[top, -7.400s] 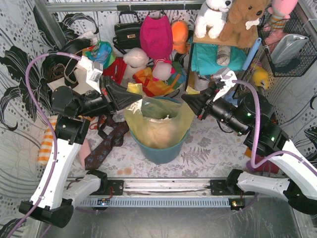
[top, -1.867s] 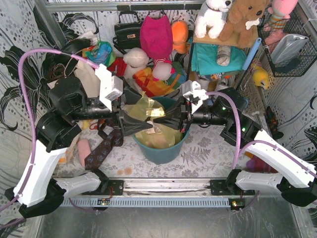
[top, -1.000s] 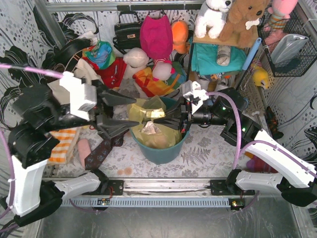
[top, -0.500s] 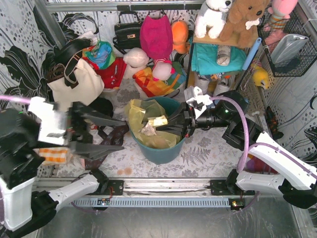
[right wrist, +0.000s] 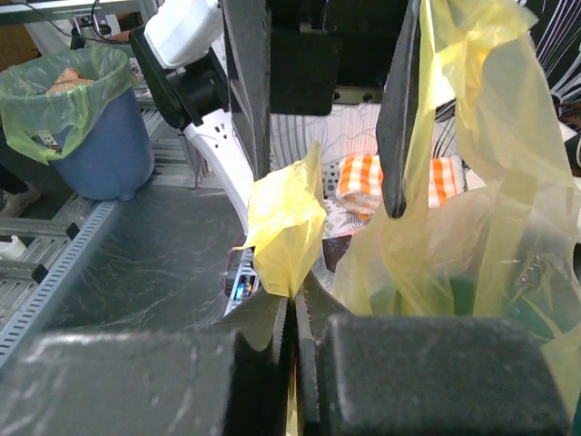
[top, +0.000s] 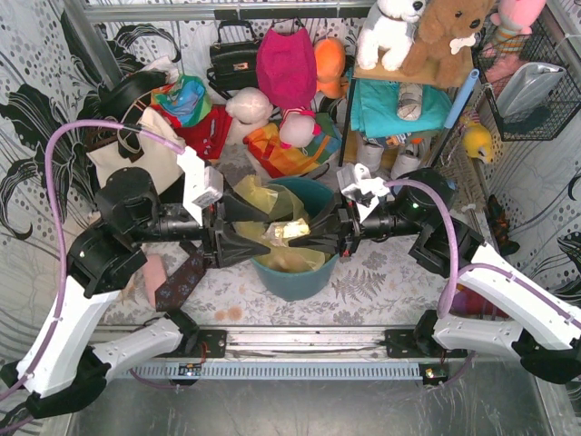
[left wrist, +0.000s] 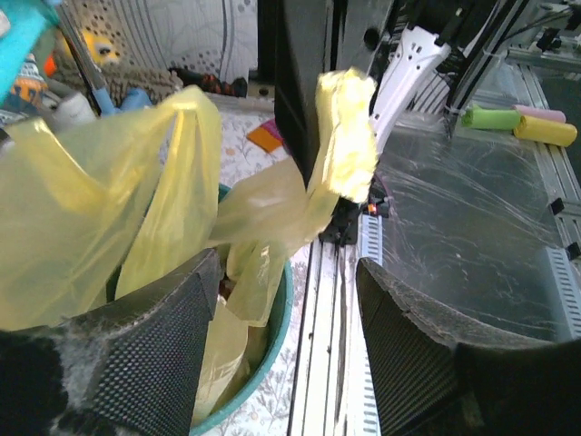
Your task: Tie the trash bag
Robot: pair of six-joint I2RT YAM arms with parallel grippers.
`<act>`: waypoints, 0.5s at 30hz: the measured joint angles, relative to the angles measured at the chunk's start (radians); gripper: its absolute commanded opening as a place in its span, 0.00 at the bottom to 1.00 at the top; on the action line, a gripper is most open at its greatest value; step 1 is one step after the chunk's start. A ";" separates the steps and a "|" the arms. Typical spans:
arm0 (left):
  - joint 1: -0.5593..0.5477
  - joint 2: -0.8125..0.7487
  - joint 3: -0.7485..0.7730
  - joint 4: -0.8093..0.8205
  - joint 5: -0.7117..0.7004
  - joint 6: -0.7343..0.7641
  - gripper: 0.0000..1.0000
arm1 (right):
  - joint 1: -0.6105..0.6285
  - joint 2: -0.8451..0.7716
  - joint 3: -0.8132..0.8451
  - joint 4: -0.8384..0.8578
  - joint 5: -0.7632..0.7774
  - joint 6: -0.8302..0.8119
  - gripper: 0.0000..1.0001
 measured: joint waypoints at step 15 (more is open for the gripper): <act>0.000 0.003 -0.007 0.098 -0.003 -0.003 0.79 | 0.000 0.085 0.000 -0.042 -0.011 -0.001 0.01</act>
